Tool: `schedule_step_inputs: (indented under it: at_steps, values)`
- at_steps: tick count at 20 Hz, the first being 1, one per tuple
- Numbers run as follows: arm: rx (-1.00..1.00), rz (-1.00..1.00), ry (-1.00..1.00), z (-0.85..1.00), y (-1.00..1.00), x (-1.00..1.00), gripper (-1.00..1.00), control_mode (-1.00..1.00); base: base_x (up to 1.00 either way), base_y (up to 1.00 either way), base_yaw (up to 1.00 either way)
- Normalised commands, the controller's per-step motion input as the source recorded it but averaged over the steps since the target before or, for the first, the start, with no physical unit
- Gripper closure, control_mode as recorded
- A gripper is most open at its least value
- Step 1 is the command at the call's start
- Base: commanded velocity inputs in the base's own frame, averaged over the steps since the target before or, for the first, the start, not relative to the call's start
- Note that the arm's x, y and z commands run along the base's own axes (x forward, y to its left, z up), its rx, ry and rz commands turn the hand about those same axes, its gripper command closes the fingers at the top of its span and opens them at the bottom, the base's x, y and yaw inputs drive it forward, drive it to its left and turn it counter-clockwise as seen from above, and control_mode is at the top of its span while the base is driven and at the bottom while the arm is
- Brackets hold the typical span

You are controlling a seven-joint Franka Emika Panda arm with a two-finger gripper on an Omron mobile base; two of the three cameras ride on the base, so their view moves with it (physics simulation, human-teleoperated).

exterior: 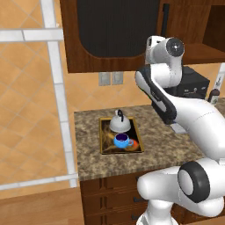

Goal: Pick the kettle from the counter and place it on the tray. Then pick the mug from the cabinet and place it on the tray. Then close the cabinet doors.

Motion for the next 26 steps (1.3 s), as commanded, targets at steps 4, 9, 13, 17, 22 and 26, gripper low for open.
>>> schedule_step_inputs:
  at_steps: [4,9,13,17,22,26]
  values:
    - [0.08,0.20,0.00,-0.20,0.06,0.35,-1.00,-1.00,0.00,0.00,0.00]
    - [0.00,0.18,0.00,-0.24,0.21,0.27,-1.00,-1.00,0.00,0.00,0.00]
    - [0.00,0.15,-0.01,-0.14,0.27,0.43,-1.00,-1.00,0.00,0.00,0.00]
    - [0.00,0.11,-0.02,-0.23,0.26,0.13,-1.00,-1.00,0.00,0.00,0.00]
    - [-0.02,0.01,-0.03,-0.11,0.12,-0.45,-1.00,-1.00,0.00,0.00,0.00]
    - [0.00,0.00,-0.02,0.10,0.06,-0.66,-1.00,-1.00,0.00,0.00,0.00]
